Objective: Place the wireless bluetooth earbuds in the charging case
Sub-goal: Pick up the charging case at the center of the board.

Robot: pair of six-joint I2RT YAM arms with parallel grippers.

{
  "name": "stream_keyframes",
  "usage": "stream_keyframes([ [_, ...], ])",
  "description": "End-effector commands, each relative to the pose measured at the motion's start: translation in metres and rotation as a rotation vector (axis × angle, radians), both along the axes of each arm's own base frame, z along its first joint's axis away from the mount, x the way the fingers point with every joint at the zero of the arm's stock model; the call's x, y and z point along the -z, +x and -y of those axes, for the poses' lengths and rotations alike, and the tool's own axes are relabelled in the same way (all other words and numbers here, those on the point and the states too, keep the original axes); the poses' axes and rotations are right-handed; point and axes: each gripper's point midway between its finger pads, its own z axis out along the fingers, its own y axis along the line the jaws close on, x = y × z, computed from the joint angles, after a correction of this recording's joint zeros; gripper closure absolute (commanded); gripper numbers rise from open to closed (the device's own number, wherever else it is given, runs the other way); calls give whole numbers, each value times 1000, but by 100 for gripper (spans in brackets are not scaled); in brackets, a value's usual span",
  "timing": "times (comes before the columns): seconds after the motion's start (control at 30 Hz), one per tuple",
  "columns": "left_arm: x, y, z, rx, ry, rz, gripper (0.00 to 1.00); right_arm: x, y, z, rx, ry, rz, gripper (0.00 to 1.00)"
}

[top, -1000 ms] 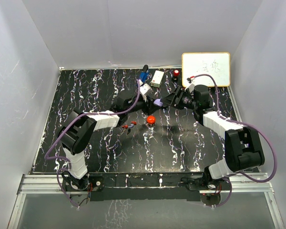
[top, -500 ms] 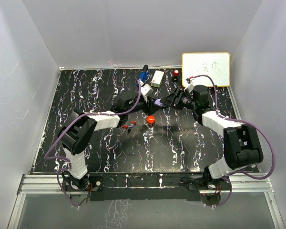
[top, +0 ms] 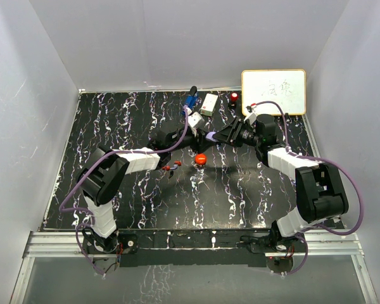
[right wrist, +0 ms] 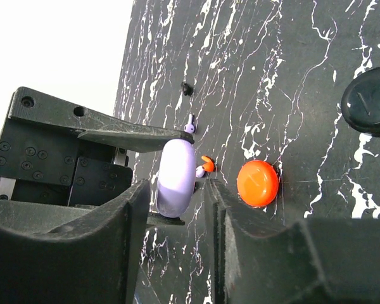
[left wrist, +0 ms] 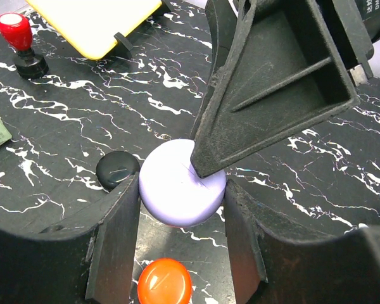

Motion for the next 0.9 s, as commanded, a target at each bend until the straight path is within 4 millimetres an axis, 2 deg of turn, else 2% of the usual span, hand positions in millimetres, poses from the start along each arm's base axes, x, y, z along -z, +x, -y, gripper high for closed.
stream_keyframes([
  [0.0, -56, -2, 1, 5, -73, 129, 100, -12, 4, -1, -10, 20, 61, 65],
  [0.1, -56, -2, 1, 4, -74, 132, 100, -11, 3, -1, -11, 22, 59, 69],
  [0.33, -57, -2, 2, 2, -75, 135, 100, -11, 3, -2, -13, 22, 59, 71],
  [0.43, -57, -2, 2, 4, -75, 133, 100, -11, 3, -1, -11, 24, 57, 74],
  [0.6, -57, -1, 2, -2, -75, 125, 98, -10, 4, -1, -3, 22, 55, 90],
  [0.67, -57, 0, 2, -13, -71, 107, 68, -10, 5, 0, 4, 21, 55, 91],
  [0.7, -57, 1, 0, -27, -75, 100, 57, -10, 6, 0, 9, 18, 57, 92],
  [0.77, -61, 1, -5, -58, -92, 107, 23, -10, 7, 2, 19, 11, 59, 92],
  [0.83, -72, 1, -16, -111, -115, 133, 3, -10, 9, 5, 34, 3, 63, 92],
  [0.87, -75, 0, -21, -136, -115, 135, 2, -10, 10, 7, 39, 1, 64, 92],
])
